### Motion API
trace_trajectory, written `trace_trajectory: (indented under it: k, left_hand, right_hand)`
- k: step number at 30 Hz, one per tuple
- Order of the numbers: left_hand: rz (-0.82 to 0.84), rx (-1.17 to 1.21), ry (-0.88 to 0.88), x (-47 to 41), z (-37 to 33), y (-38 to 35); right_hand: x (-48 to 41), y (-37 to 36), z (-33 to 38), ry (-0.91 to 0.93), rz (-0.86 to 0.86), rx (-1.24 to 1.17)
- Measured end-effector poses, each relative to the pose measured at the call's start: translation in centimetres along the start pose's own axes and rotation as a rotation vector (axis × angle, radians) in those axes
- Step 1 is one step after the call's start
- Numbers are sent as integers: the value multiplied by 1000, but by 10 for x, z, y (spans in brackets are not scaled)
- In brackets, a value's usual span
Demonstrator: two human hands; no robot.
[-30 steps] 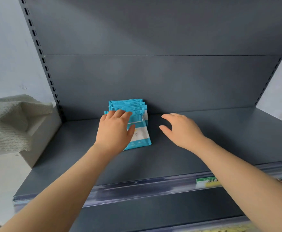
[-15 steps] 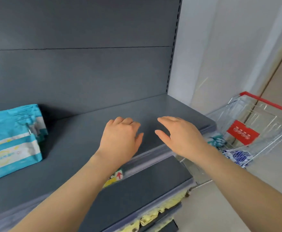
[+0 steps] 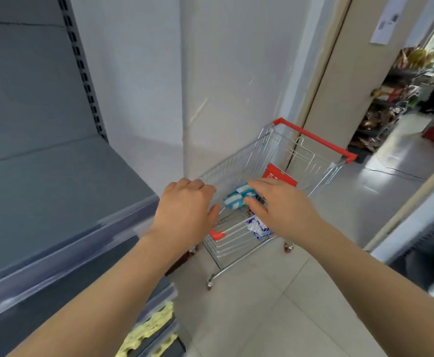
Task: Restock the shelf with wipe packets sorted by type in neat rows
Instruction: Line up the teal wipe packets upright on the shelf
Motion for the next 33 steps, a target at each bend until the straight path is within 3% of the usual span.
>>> trace_trajectory:
  k: [8,21,33]
  left_hand:
    - [119,18,-29,-125,-52,-111]
    - [334,-58,108,-333,-52,-280]
    - [572,-30,498,-424,-32,-498]
  right_hand:
    - [-76,-54,-143,-80,51,20]
    - [-262,-145,-324,-79,223,-8]
    - [-424,-342,-464,146,363,-84]
Point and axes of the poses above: each hand's wrist, its own x-axis away from the middle knuckle, its own y-axis out of the back of the hand, z = x × y, the point moved 2 cm from there along -x, towards the middle knuckle, and after that the axes turned 2 degrees about -z, right-handed, at the moved point
